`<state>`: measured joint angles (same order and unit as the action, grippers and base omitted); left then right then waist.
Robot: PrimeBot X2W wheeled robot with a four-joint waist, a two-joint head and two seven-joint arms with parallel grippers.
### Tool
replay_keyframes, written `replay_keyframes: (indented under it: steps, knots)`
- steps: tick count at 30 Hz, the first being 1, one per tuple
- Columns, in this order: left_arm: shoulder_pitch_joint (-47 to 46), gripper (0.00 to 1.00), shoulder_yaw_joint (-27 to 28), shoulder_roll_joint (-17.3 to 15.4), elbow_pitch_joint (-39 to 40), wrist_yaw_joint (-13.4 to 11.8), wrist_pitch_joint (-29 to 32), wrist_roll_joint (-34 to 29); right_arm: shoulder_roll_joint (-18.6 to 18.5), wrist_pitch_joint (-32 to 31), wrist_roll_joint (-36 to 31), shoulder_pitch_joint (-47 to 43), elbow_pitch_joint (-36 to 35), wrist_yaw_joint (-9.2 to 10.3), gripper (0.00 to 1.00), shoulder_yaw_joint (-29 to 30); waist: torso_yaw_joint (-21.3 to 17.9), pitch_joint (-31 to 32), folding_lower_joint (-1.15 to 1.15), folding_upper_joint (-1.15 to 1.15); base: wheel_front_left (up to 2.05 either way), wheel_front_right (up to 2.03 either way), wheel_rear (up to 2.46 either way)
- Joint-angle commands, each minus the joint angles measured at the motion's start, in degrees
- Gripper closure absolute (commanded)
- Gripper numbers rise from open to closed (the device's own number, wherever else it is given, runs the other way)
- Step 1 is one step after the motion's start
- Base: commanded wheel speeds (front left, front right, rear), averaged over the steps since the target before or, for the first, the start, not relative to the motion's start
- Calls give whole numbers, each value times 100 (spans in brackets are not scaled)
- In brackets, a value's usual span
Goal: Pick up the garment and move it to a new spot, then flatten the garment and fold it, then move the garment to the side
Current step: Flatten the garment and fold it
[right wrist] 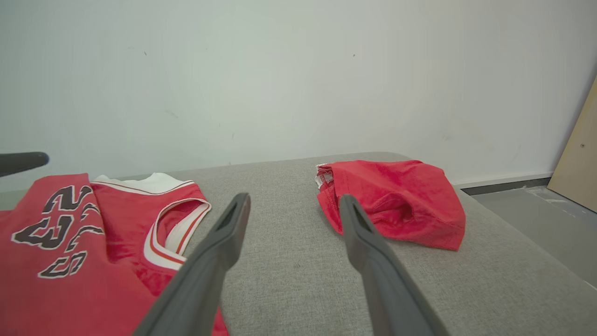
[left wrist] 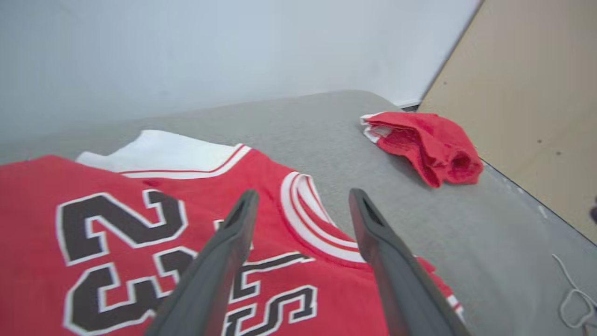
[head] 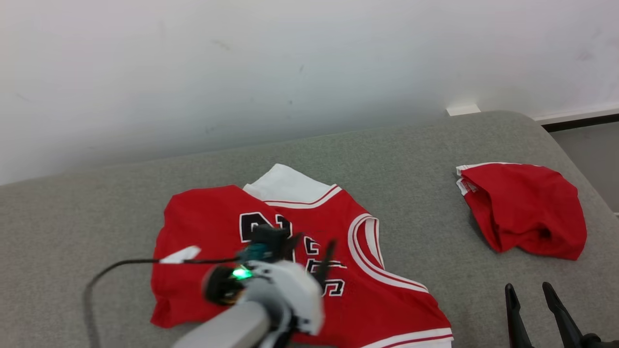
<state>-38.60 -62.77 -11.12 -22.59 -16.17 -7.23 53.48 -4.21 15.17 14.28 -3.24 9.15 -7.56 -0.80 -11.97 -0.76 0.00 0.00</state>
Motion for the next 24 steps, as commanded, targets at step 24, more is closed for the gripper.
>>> replay_keyframes:
  steps: [24]
  knots:
    - [1749,0,843,-2377,1068,-1978,180,444,-4,-6,-28,-151,-39,16,0,9,404,-57,0,0,0,0,0]
